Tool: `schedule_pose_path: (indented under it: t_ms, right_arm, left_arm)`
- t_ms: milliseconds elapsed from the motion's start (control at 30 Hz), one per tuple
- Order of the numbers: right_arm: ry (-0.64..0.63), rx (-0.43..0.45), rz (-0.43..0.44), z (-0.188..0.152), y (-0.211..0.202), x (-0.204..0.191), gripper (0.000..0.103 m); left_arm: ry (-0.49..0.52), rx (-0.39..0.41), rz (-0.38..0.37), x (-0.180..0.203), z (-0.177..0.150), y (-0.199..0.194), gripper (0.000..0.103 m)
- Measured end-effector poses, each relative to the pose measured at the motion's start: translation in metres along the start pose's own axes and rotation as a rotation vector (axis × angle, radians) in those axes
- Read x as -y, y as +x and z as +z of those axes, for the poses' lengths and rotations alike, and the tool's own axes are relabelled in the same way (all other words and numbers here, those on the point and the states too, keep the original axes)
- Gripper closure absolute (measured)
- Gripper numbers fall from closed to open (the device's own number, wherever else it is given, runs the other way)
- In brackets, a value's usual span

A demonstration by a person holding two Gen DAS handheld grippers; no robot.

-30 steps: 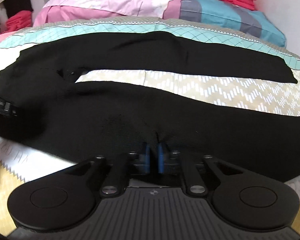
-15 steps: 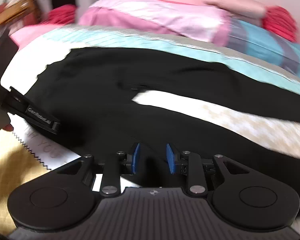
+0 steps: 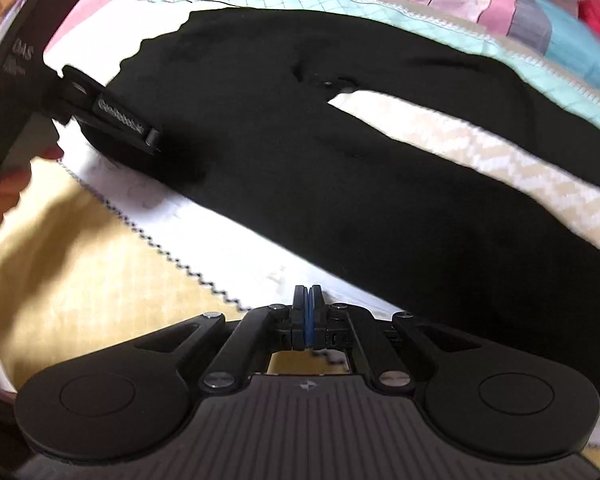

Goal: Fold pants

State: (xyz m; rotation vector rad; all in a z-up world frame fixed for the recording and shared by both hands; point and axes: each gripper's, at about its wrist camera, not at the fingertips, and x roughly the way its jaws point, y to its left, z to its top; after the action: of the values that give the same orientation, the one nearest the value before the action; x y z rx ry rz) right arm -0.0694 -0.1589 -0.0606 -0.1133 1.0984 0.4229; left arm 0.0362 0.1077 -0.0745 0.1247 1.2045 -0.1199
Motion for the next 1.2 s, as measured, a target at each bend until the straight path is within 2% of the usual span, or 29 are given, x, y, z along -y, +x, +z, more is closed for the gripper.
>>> schedule_pose_path:
  t_ms: [100,133,167,200,233,267,333,433,500,533,600,667,767,833,900,933,967,1000,1033,1133,1200]
  right_arm:
    - [-0.019,0.039,0.000,0.000,-0.008,-0.002,0.101]
    - [-0.001,0.074,-0.002,-0.001,-0.016,0.002,0.096]
    - [0.033,0.109,-0.017,-0.002,-0.023,0.009,0.081]
    - [0.079,0.142,-0.061,-0.004,-0.031,0.018,0.071]
    - [0.124,0.170,-0.115,-0.007,-0.037,0.029,0.054]
    - [0.160,0.188,-0.168,-0.010,-0.040,0.039,0.049]
    - [0.215,0.169,-0.271,-0.012,-0.035,0.058,0.049]
    - [0.252,0.165,-0.311,-0.015,-0.027,0.077,0.049]
    - [0.276,0.165,-0.268,-0.017,-0.020,0.085,0.073]
    - [0.283,0.154,-0.241,-0.018,-0.016,0.086,0.092]
    - [0.259,0.166,-0.251,-0.024,-0.021,0.079,0.097]
    - [0.238,0.168,-0.253,-0.035,-0.030,0.070,0.097]
    - [0.255,0.159,-0.231,-0.051,-0.040,0.067,0.097]
    - [0.261,0.176,-0.217,-0.050,-0.041,0.070,0.095]
    - [0.326,0.231,-0.187,-0.048,-0.051,0.080,0.085]
    - [0.360,0.262,-0.189,-0.047,-0.057,0.087,0.073]
    - [0.391,0.293,-0.212,-0.047,-0.062,0.093,0.063]
    - [0.414,0.316,-0.241,-0.048,-0.066,0.100,0.060]
    - [0.434,0.325,-0.267,-0.049,-0.067,0.106,0.051]
    - [0.496,0.298,-0.405,-0.050,-0.062,0.124,0.050]
    - [0.577,0.283,-0.413,-0.053,-0.059,0.139,0.050]
  left_arm:
    - [0.006,-0.011,0.007,0.002,0.002,0.000,0.000]
    - [0.005,-0.012,0.006,0.002,0.002,0.000,0.000]
    - [0.006,-0.014,0.005,0.002,0.003,0.000,0.000]
    - [0.006,-0.017,0.005,0.002,0.003,0.000,0.000]
    - [0.005,-0.021,0.003,0.002,0.005,0.000,0.000]
    - [0.002,-0.025,0.000,0.002,0.007,0.000,0.000]
    - [-0.008,-0.027,-0.003,0.002,0.011,-0.003,0.000]
    - [-0.023,-0.001,-0.008,0.007,0.019,-0.012,0.000]
    - [-0.010,0.020,-0.024,0.018,0.029,-0.016,0.000]
    - [0.002,0.028,-0.029,0.025,0.033,-0.017,0.000]
    - [0.034,0.033,-0.039,0.042,0.041,-0.014,0.000]
    - [0.066,0.023,-0.046,0.054,0.043,-0.005,0.000]
    - [0.084,-0.058,-0.012,0.062,0.038,0.022,0.000]
    - [0.077,-0.034,-0.011,0.059,0.036,0.022,0.000]
    - [0.077,-0.037,-0.017,0.056,0.037,0.022,0.000]
    - [0.076,-0.039,-0.017,0.055,0.037,0.022,0.000]
    - [0.077,-0.040,-0.015,0.055,0.038,0.023,0.000]
    - [0.078,-0.041,-0.011,0.055,0.038,0.023,0.000]
    - [0.079,-0.041,-0.009,0.055,0.039,0.024,0.000]
    - [0.078,-0.034,-0.008,0.056,0.037,0.024,0.000]
    - [0.080,-0.028,-0.009,0.056,0.036,0.024,0.000]
